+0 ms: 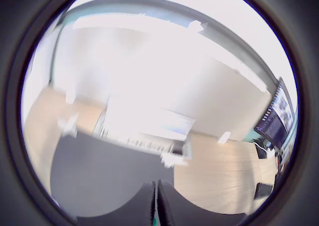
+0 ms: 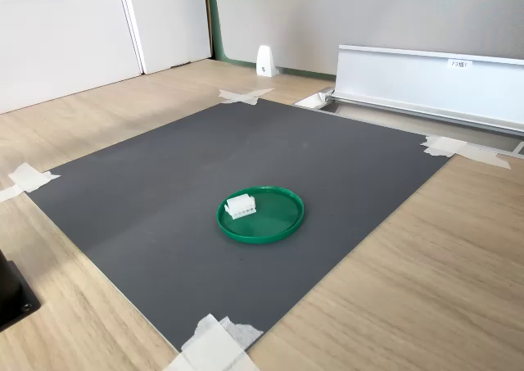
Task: Grasp a white terminal and put it on the green lid.
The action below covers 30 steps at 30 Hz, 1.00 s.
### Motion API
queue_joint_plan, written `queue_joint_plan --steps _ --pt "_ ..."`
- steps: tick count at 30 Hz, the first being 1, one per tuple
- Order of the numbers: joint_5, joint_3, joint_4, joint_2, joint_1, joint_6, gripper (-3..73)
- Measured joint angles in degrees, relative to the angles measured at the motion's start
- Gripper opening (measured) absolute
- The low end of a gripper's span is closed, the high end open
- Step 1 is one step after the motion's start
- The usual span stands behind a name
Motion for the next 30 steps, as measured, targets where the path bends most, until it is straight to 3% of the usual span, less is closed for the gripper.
queue_joint_plan --steps 2,5,8,10,23,30 --pt "-4.3 2.6 -0.4 -2.3 0.2 6.3 -0.5" --pt "-9.7 7.7 -3.8 -5.7 3.0 15.6 -0.7" --pt "-11.7 12.0 -8.0 -9.4 6.9 21.8 -0.6" --pt "-11.8 14.6 -8.9 -12.3 8.6 24.4 -0.6" --pt "-12.0 31.2 -8.5 -37.1 9.3 26.8 -0.6" --pt "-9.9 37.0 -7.2 -41.4 9.3 26.8 -0.6"
